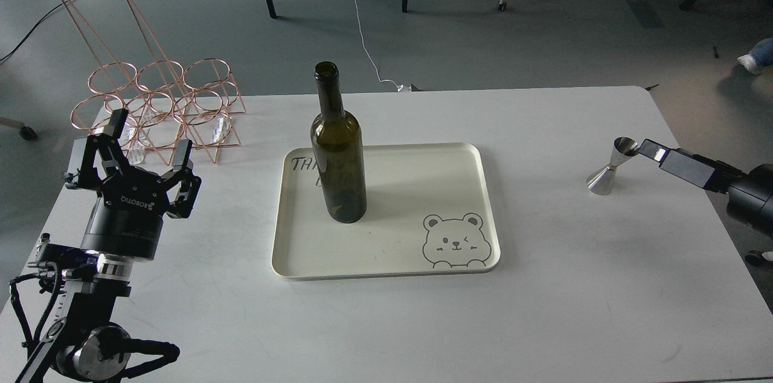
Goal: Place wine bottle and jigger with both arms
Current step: 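Release the jigger on the table and raise the right gripper away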
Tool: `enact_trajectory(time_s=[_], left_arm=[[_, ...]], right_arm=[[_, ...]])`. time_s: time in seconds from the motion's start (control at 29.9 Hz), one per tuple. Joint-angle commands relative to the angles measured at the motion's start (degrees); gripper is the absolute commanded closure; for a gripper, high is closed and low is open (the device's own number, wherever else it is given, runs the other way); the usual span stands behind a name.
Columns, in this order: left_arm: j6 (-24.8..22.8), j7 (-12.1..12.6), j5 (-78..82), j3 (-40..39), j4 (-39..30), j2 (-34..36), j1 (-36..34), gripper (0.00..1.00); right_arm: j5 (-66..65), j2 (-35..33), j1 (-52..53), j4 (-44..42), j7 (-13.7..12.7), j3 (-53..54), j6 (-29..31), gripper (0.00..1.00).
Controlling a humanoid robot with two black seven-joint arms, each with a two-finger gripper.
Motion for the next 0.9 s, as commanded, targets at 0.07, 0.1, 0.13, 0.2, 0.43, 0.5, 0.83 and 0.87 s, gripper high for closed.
enact_trajectory(time_s=[0.07,0.1,0.13,0.2,0.43,0.5,0.83,0.87], left_arm=[[0.8,0.0,0.1,0.0,-0.2,0.7,-0.1,0.02],[0.8,0.0,0.1,0.0,-0.2,0.8,-0.1,0.02],[0.8,0.0,0.2,0.0,-0.2,0.8,-0.1,0.02],[0.8,-0.1,0.3,0.0,-0.2,0.8,0.0,0.02],[0.8,-2.9,7.9,0.0,-0.3,2.5,0.5,0.02],[0.8,-3.4,9.4,0.0,-0.7,3.2,0.6,0.02],[0.0,-3.4,43.5,3.5,-6.4,15.4,-4.4,0.02],[0.0,-3.4,48.1,3.8,-6.4,16.5,-5.7,0.02]], right_arm=[[20.1,8.4,3.6,-3.3,0.0,5.2,4.0,0.03],[22.8,10.9,3.9,-4.3,0.0,6.3,4.4,0.03],[25.4,13.5,3.9,-5.6,0.0,7.2,4.8,0.03],[30.3,17.7,4.0,-7.4,0.0,8.4,5.1,0.03],[49.1,29.3,1.6,-18.5,0.0,7.7,14.0,0.02],[50.1,31.6,0.0,-22.4,0.0,7.6,20.7,0.02],[48.8,33.1,-2.2,-25.1,0.0,3.7,28.6,0.02],[48.8,33.1,-2.4,-25.0,0.0,3.7,28.6,0.02]])
